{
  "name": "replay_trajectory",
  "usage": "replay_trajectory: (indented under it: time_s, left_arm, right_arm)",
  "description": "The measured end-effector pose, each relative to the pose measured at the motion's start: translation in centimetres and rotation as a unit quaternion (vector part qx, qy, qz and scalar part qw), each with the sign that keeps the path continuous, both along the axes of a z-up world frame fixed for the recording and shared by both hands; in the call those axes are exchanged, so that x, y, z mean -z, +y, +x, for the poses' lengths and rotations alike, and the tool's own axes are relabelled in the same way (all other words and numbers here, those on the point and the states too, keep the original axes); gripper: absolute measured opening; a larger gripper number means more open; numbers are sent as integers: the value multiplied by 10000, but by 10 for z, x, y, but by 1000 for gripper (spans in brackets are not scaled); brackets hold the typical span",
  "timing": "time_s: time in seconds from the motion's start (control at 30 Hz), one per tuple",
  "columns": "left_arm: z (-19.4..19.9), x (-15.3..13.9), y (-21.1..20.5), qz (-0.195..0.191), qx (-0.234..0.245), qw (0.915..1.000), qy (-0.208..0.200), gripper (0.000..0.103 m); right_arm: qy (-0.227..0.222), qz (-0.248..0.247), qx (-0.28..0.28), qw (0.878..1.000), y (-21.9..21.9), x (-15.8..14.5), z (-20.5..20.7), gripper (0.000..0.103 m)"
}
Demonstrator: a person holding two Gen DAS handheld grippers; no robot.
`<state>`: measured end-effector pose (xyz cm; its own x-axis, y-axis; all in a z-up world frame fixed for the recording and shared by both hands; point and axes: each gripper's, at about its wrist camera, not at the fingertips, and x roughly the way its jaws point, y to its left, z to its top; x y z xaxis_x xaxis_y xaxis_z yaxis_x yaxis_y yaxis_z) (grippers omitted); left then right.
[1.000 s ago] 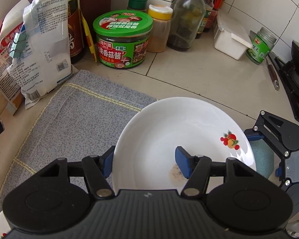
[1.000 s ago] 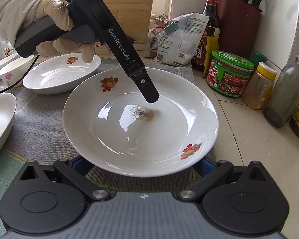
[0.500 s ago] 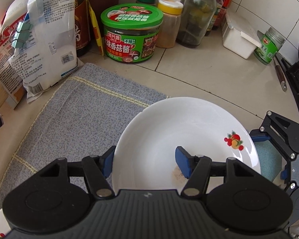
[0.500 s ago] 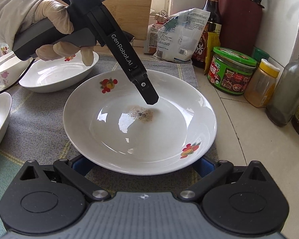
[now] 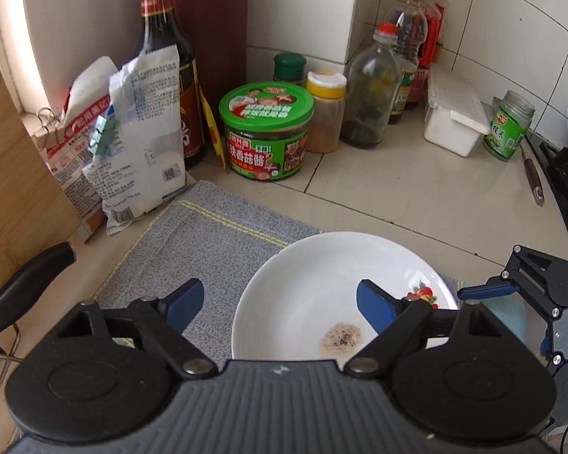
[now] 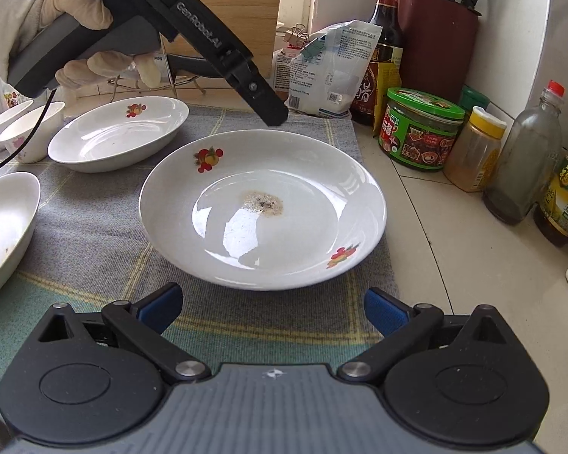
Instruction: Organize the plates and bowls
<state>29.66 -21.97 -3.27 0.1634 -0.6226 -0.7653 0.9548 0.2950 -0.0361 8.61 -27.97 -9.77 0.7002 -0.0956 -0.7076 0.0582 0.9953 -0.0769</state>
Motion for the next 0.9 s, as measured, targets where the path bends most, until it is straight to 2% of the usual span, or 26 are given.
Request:
replay_trajectory:
  time_s: [0.13, 0.23, 0.3, 0.43, 0.57, 0.67, 0.73, 0.9]
  left_arm:
    - [-26, -28, 28, -372, -169, 9982, -434, 94]
    - [-51, -44, 56, -631, -399, 9948, -686, 101]
    - [-67, -49, 73, -755, -542, 9920, -849, 101]
    - [-113, -47, 111, -760, -1156, 9840, -1122, 101]
    - [-158, -34, 149, -547, -1771, 9717, -1463, 101]
    - [-180, -22, 177, -339, -2232, 9629, -1478, 101]
    - [-191, -10, 202, -208, -2682, 9526, -1418, 101]
    - [-201, 13, 249, -97, -3365, 9366, -970, 101]
  right_arm:
    - [100, -31, -126, 9999, 12, -4, -20, 103]
    - [168, 24, -374, 9992, 24, -6, -34, 103]
    - [181, 80, -525, 9984, 30, -7, -39, 103]
    - [254, 272, -824, 9959, 43, -3, -40, 103]
    - [296, 431, -1123, 9923, 57, 2, -35, 103]
    - [336, 536, -1343, 9889, 68, 1, -28, 103]
    - [332, 596, -1450, 9871, 74, -3, -24, 103]
    - [277, 794, -1581, 9838, 89, -14, -11, 103]
